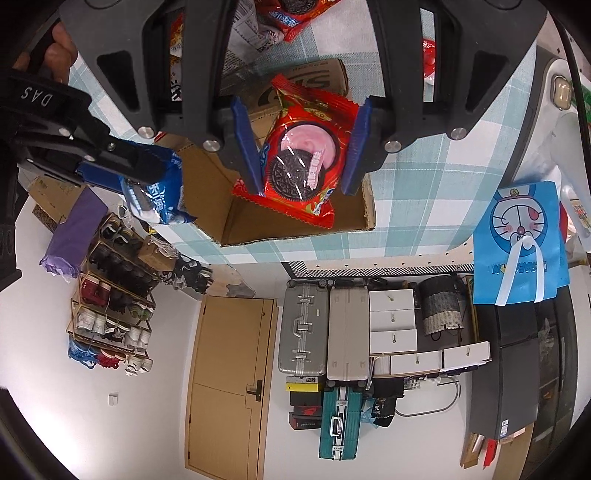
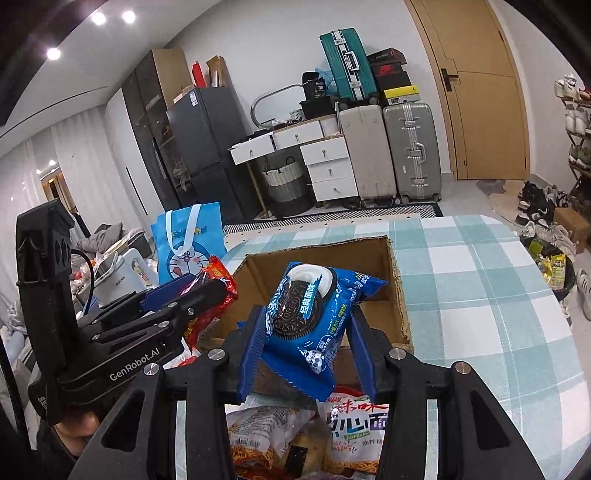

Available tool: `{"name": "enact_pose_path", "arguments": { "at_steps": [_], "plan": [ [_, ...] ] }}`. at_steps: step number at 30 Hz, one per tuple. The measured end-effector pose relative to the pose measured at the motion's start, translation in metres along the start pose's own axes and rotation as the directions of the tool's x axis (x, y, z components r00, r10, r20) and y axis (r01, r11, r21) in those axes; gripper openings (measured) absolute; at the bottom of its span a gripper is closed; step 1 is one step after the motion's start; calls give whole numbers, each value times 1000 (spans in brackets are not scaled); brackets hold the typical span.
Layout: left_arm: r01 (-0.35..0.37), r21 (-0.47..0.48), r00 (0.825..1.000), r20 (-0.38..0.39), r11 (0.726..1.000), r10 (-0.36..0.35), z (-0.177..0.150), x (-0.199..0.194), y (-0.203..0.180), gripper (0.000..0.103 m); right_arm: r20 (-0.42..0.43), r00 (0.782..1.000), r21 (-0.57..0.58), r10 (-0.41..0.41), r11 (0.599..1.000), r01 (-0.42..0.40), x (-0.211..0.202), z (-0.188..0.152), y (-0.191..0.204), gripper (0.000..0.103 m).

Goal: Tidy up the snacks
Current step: 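Carry both Oreo packs into the SF box and open both tools, then move the left tool to the balloon glue packet while the right tool approaches the purple chip bag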

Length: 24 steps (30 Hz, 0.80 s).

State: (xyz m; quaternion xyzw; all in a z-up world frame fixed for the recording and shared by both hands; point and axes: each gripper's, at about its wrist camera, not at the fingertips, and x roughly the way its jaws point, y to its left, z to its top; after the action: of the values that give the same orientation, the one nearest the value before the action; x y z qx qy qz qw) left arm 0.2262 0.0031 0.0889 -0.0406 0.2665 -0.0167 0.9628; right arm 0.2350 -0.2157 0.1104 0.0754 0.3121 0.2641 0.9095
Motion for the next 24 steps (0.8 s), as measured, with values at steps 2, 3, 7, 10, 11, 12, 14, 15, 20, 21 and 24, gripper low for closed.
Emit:
{"name": "enact_pose_path", "arguments": {
  "at_steps": [2,3,7,10,11,12,14,15,20,21,24],
  "plan": [
    [-4,6,1000,-9,1000,4,1,5,-1,41,-5,1000,1,-1,1000,1,3,3,-1,45],
    [-6,8,1000,-12,1000,6,2,7,-1,41,-8,1000,0,-4,1000,4,5,5,-1,45],
    [-10,5,999,-31,1000,10,4,15,1,41,-16,1000,12,-12,1000,12,12,12,-5,47],
    [-20,3,999,-28,1000,20,5,17,4,42,-8,1000,24,-16,1000,16,12,16,-6,53],
    [-22,4,999,-29,1000,22,6,16,4,42,1,1000,23,-13,1000,13,9,17,-6,58],
    [-18,5,999,-32,1000,18,6,16,5,43,10,1000,17,-12,1000,12,6,17,-5,61],
    [-10,3,999,-35,1000,10,6,13,9,53,25,999,6,-20,1000,20,-4,17,-5,73],
    [-6,0,1000,-29,1000,6,6,9,11,64,31,999,2,-21,1000,21,-8,15,-6,77],
    [7,-14,1000,0,1000,-7,-2,-13,21,87,43,999,-2,-33,999,33,-31,6,-7,102],
    [9,-14,1000,-7,1000,-9,-4,-18,24,88,43,999,-5,-33,999,33,-34,4,-7,102],
    [-3,-16,1000,-8,1000,3,-13,-32,31,95,30,999,-17,-40,999,41,-45,-7,-5,102]
  ]
}}
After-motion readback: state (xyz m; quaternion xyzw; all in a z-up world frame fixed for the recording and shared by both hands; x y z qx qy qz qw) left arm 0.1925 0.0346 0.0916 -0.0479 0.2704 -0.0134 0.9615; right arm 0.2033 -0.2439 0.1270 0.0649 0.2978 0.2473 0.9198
